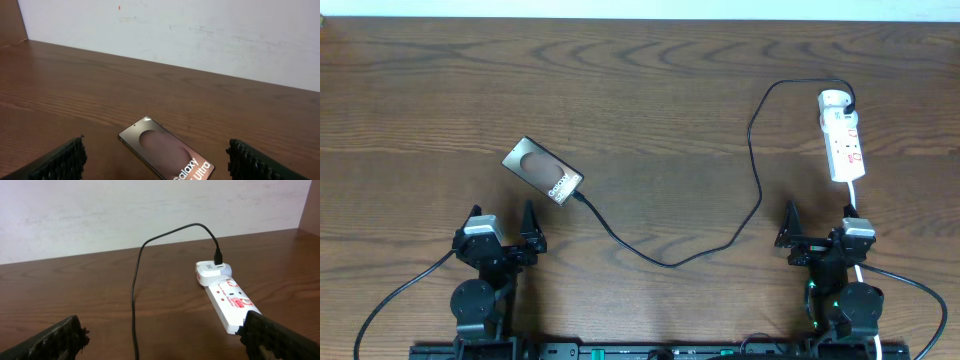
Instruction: Plug charger to phone and switch on socket
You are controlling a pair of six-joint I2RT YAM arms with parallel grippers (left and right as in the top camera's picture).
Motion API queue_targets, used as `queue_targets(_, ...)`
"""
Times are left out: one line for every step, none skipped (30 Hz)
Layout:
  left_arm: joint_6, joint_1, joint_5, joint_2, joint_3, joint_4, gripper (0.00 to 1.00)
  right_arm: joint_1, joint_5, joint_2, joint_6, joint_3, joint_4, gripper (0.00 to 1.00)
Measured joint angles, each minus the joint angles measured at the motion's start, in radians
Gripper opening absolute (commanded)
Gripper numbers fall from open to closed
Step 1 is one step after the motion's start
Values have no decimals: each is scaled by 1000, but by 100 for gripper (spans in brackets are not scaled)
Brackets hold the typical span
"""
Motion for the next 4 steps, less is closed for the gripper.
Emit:
queue_targets(0, 0, 0, 0, 0, 0, 88, 0, 0, 0, 0, 0, 0, 99)
queue_targets(0, 0, 0, 0, 0, 0, 88, 0, 0, 0, 0, 0, 0, 99)
queue_targets(0, 0, 0, 0, 0, 0, 88, 0, 0, 0, 0, 0, 0, 99)
queue_targets(0, 0, 0, 0, 0, 0, 88, 0, 0, 0, 0, 0, 0, 99)
